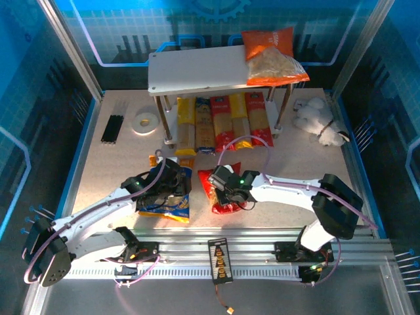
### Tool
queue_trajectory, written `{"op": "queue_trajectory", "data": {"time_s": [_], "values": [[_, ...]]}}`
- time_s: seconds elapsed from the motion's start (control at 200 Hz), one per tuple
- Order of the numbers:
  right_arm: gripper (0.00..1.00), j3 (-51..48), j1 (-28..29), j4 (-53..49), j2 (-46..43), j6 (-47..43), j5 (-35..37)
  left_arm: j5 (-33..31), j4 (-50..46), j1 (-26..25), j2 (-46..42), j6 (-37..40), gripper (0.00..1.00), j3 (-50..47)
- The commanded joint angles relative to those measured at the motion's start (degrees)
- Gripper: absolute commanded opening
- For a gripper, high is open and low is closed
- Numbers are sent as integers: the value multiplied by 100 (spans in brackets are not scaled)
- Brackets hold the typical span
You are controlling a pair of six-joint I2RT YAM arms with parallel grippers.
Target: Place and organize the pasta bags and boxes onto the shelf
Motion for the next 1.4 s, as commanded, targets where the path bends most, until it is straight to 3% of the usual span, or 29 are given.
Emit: {"op": "queue_trajectory", "data": {"time_s": [0.0, 0.45, 0.74, 0.936, 1.066, 1.396], "values": [[0, 66, -19, -426, -379, -189, -100, -27, -32, -33, -37, 90, 59, 53], [0, 1305, 47, -1692, -2126, -757, 449, -40, -66, -36, -83, 170, 59, 158], [0, 3312, 121, -2044, -2461, -1797, 882, -2, -64, -35, 9, 230, 59, 333], [0, 5106, 8, -1597, -1755, -2957, 1245, 69, -94, -33, 103, 259, 59, 473], [0, 6437, -361, -1428, -972, -3420, 1075, 61, -147, -36, 99, 282, 59, 557], [0, 9876, -1691, -1516, 1625, -3452, 621, 1, -215, -32, 73, 330, 59, 599]]}}
